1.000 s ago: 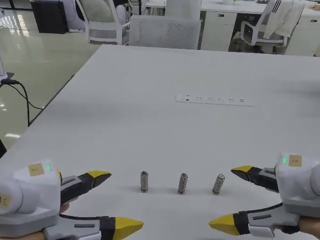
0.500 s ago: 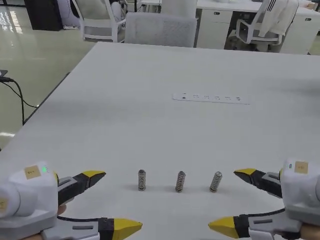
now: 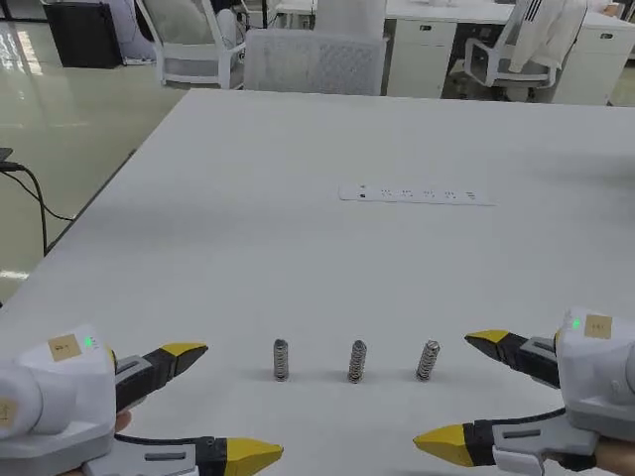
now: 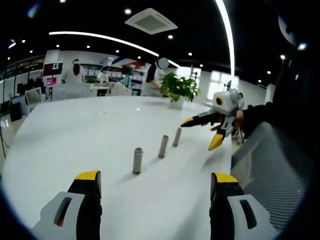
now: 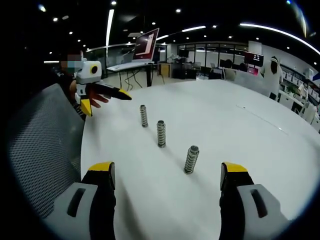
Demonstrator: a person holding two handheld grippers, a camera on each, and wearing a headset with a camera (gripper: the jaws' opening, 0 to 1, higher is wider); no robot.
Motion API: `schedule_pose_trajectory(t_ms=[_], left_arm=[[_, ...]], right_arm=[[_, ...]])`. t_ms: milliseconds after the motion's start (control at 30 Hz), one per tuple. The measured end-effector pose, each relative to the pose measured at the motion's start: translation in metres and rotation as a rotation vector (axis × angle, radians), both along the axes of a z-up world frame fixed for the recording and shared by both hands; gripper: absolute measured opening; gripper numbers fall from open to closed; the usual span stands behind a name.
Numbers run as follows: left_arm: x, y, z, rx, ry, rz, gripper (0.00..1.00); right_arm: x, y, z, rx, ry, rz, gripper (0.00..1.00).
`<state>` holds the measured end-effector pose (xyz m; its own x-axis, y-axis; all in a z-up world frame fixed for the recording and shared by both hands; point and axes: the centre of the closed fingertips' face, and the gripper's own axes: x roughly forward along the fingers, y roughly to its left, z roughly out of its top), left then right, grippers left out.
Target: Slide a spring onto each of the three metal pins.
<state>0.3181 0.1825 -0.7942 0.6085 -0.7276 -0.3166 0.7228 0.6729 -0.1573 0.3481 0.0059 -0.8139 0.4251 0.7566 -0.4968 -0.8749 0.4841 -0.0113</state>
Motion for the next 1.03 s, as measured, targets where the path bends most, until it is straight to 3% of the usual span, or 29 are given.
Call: schedule_pose_trajectory(t_ms=[533,1033], left_arm=[[0.0005,0.0023,-0.0006,0.0,0.001,0.021,0.87],[0.0022,0.0048,-0.0014,-0.008,-0.001,0.037,0.85]], right_arm=[[-0.0019,0.0012,-0.001,0.018,0.007,0.003,0.87],[-0.0041,0.0014,-0.005,-0.003,0.024,0.005,0.86]])
